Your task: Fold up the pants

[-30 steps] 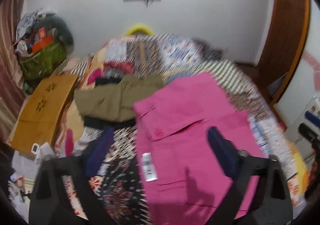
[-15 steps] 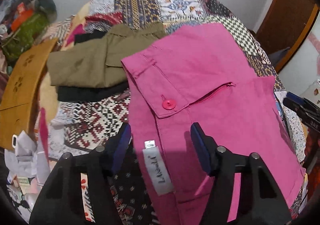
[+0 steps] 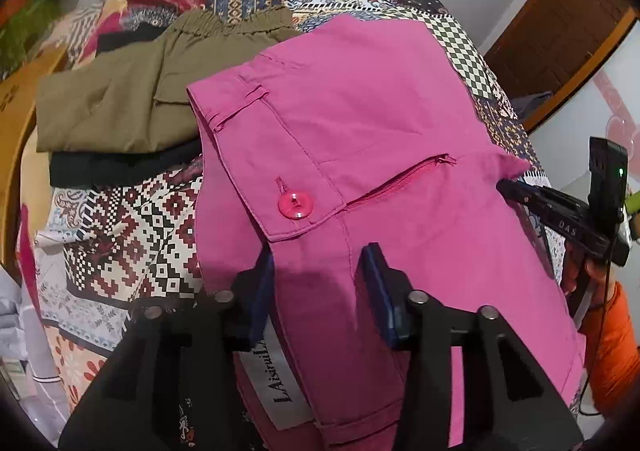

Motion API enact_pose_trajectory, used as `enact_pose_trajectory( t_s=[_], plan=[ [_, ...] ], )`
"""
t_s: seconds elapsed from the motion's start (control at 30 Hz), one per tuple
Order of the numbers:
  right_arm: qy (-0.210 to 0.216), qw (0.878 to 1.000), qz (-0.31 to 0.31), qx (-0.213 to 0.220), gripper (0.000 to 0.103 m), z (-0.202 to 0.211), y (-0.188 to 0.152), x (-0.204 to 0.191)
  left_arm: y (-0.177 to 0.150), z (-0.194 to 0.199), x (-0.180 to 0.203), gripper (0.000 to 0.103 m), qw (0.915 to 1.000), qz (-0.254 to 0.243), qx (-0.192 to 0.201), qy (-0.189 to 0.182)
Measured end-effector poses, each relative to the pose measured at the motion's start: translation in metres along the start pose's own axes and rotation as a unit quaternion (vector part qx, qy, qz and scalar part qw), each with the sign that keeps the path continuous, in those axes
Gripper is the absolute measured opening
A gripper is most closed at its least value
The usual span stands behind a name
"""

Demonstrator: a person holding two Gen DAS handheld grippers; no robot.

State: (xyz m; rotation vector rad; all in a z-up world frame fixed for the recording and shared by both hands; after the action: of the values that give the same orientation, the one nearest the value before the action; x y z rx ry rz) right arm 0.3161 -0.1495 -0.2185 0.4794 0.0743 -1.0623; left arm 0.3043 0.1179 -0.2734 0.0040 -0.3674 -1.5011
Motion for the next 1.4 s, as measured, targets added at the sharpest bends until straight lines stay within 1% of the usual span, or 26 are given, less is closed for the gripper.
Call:
enact_pose_trajectory(
  t_s=[0.1, 0.2, 0.27, 0.3, 0.33, 0.4, 0.47, 0.53, 0.67, 0.73, 0.77, 0.8, 0.83, 0.87, 0.9, 0.97, 1.03, 1.1, 1.13, 1.17, 1.2, 1.27, 1.3, 1.37, 1.4],
  plan=[
    [-0.004, 1.0, -0.004, 0.005, 0.007, 0.003, -0.001, 0.002, -0.001, 0.001, 0.003, 0.038, 0.9998, -0.007, 0.006, 0.019],
    [-0.023, 1.0, -0.006, 0.002, 0.002, 0.001, -0.003, 0.003, -0.002, 0.002, 0.007, 0.038, 0.9987, -0.012, 0.01, 0.048],
    [-0.044, 0.999, -0.008, -0.006, 0.001, -0.003, -0.005, 0.006, -0.004, 0.003, 0.007, 0.038, 0.9971, -0.017, 0.015, 0.072],
    [-0.046, 0.999, -0.01, -0.008, 0.001, -0.004, -0.005, 0.009, -0.004, 0.002, 0.007, 0.038, 0.9964, -0.018, 0.019, 0.081],
    [-0.05, 0.999, -0.017, -0.01, 0.0, -0.005, -0.006, 0.012, -0.005, 0.002, 0.005, 0.038, 0.9964, -0.018, 0.02, 0.081],
    [-0.066, 0.997, -0.025, -0.012, 0.0, -0.004, -0.007, 0.017, -0.005, 0.002, 0.001, 0.038, 0.9974, -0.012, 0.018, 0.069],
    [-0.06, 0.998, -0.034, -0.016, 0.0, -0.002, -0.011, 0.023, -0.004, 0.005, 0.0, 0.038, 0.9979, -0.008, 0.012, 0.063],
    [-0.052, 0.998, -0.035, -0.017, 0.0, 0.006, -0.016, 0.024, -0.005, 0.009, 0.001, 0.037, 0.9978, -0.008, 0.011, 0.066],
    [-0.06, 0.998, -0.02, -0.007, 0.002, 0.03, -0.023, 0.021, -0.006, 0.023, 0.005, 0.038, 0.9977, -0.02, 0.02, 0.062],
    [-0.064, 0.998, -0.014, 0.002, 0.005, 0.042, -0.022, 0.02, -0.003, 0.03, 0.002, 0.038, 0.9977, -0.015, 0.026, 0.061],
    [-0.063, 0.998, -0.013, 0.009, 0.011, 0.047, -0.02, 0.02, -0.001, 0.032, 0.0, 0.039, 0.9976, -0.012, 0.029, 0.062],
    [-0.064, 0.998, -0.014, 0.018, 0.02, 0.052, -0.017, 0.019, 0.002, 0.035, -0.003, 0.039, 0.9974, -0.007, 0.032, 0.064],
    [-0.064, 0.998, -0.015, 0.024, 0.026, 0.055, -0.014, 0.02, 0.006, 0.036, -0.007, 0.041, 0.9973, 0.0, 0.034, 0.065],
    [-0.065, 0.997, -0.016, 0.031, 0.038, 0.057, -0.011, 0.021, 0.009, 0.036, -0.011, 0.042, 0.9974, 0.006, 0.035, 0.063],
    [-0.067, 0.997, -0.019, 0.041, 0.044, 0.06, -0.006, 0.023, 0.013, 0.036, -0.015, 0.043, 0.9976, 0.013, 0.034, 0.059],
    [-0.068, 0.996, -0.025, 0.054, 0.047, 0.06, 0.003, 0.027, 0.023, 0.03, -0.023, 0.045, 0.998, 0.028, 0.026, 0.051],
    [-0.066, 0.996, -0.035, 0.055, 0.047, 0.056, 0.012, 0.029, 0.031, 0.022, -0.028, 0.046, 0.9986, 0.037, 0.01, 0.037],
    [-0.06, 0.996, -0.043, 0.051, 0.047, 0.047, 0.021, 0.032, 0.039, 0.012, -0.033, 0.048, 0.9987, 0.046, -0.008, 0.021],
    [-0.058, 0.996, -0.045, 0.047, 0.047, 0.042, 0.023, 0.034, 0.043, 0.005, -0.036, 0.058, 0.9983, 0.055, -0.017, 0.012],
    [-0.054, 0.997, -0.05, 0.039, 0.047, 0.033, 0.029, 0.038, 0.046, 0.0, -0.038, 0.072, 0.9978, 0.063, -0.021, 0.005],
    [-0.051, 0.997, -0.054, 0.032, 0.047, 0.027, 0.03, 0.039, 0.047, -0.005, -0.04, 0.075, 0.997, 0.073, -0.024, -0.006],
    [-0.041, 0.997, -0.066, 0.013, 0.047, 0.012, 0.035, 0.046, 0.048, -0.015, -0.041, 0.075, 0.9954, 0.086, -0.033, -0.025],
    [-0.036, 0.997, -0.072, 0.003, 0.047, 0.005, 0.036, 0.049, 0.048, -0.019, -0.039, 0.075, 0.9954, 0.084, -0.038, -0.027],
    [-0.021, 0.997, -0.077, -0.017, 0.047, -0.008, 0.036, 0.049, 0.048, -0.022, -0.031, 0.074, 0.9976, 0.063, -0.03, -0.004],
    [-0.017, 0.997, -0.074, -0.024, 0.047, -0.012, 0.035, 0.048, 0.047, -0.022, -0.026, 0.071, 0.9984, 0.051, -0.024, 0.006]
  ],
)
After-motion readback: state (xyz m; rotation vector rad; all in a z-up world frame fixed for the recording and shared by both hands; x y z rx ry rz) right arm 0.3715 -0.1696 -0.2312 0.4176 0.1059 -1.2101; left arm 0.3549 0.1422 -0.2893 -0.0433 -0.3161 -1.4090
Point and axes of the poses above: each gripper's, at about its wrist camera, not at the fingertips, and z roughly against the way its jaws point, x to its right, y to its top, the point moved 2 cm from there along -z, roughly the way its jaws point, and after that the axes turned 12 degrees about -x, right-handed, at the moved point
